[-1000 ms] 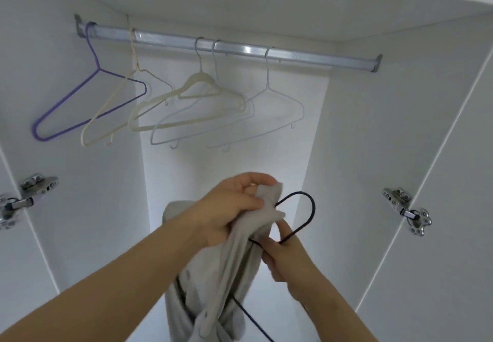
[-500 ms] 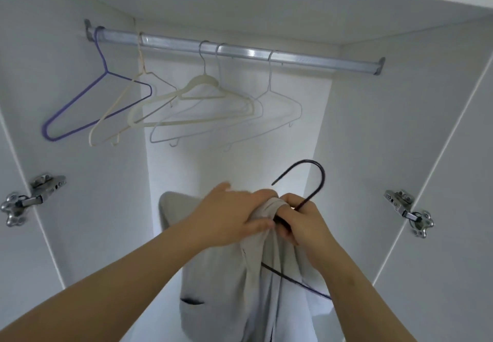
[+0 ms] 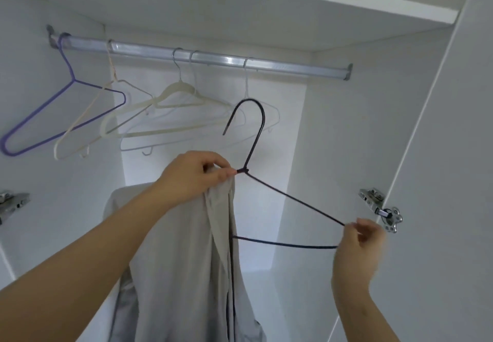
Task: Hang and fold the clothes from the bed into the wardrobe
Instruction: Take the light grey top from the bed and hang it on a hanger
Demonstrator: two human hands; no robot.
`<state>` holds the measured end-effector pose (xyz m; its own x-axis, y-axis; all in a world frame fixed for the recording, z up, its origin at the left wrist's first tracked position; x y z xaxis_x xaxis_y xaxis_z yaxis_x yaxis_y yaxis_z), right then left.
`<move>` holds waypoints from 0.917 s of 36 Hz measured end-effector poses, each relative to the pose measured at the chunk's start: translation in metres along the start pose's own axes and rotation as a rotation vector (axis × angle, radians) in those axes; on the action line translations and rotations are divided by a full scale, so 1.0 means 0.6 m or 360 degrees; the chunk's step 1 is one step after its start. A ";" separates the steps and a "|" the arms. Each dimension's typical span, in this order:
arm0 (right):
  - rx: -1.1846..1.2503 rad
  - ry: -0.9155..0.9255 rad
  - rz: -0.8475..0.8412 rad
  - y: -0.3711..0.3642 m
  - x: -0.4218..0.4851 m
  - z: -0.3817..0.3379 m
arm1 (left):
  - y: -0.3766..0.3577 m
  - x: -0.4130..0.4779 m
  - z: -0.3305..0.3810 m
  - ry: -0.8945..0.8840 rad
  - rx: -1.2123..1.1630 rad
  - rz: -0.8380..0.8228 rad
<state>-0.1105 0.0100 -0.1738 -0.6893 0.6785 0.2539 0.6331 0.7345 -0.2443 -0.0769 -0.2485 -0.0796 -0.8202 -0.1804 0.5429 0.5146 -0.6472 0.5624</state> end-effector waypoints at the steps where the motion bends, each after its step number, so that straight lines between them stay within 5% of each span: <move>1: 0.0003 -0.0079 0.0041 0.002 0.002 0.008 | 0.007 0.004 0.006 -0.0019 -0.0009 0.0027; 5: 0.0076 -0.0508 -0.0096 -0.009 -0.009 0.035 | 0.025 0.018 0.032 -0.0107 -0.0012 0.0087; 10: 0.1030 -0.1394 -0.0301 -0.034 -0.027 0.014 | 0.040 0.027 0.054 -0.0160 -0.0035 0.0179; 15: 0.1598 -0.1643 -0.0568 -0.061 -0.045 -0.002 | 0.060 0.036 0.052 -0.0144 0.0003 0.0293; 18: 0.1587 -0.1590 -0.0762 -0.070 -0.047 0.002 | 0.087 0.041 0.044 -0.0085 -0.0115 0.0405; 21: 0.0895 -0.1433 -0.1137 -0.088 -0.068 0.012 | 0.105 0.043 0.040 -0.0076 -0.0234 0.0469; 27: -0.0607 -0.0232 -0.2198 -0.159 -0.162 0.015 | 0.117 0.047 0.043 -0.0117 -0.0254 0.0442; 31: -0.0938 0.0129 -0.2225 -0.192 -0.182 0.031 | 0.127 0.044 0.044 -0.0113 -0.0278 0.0407; 33: -0.0875 0.0078 -0.2166 -0.200 -0.169 0.036 | 0.137 0.043 0.038 -0.0083 -0.0311 0.0420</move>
<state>-0.1242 -0.1473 -0.1901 -0.8460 -0.5325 0.0252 -0.4213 0.6968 0.5805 -0.0504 -0.2895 -0.0054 -0.6485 -0.3259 0.6879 0.6458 -0.7140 0.2705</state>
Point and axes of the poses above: each hand's wrist, its own x-axis towards the middle knuckle, its own y-axis out of the back of the hand, z = x × y, the point moved 1 cm from there along x, towards the middle knuckle, and after that the axes turned 8 degrees about z, right-handed, at the moved point
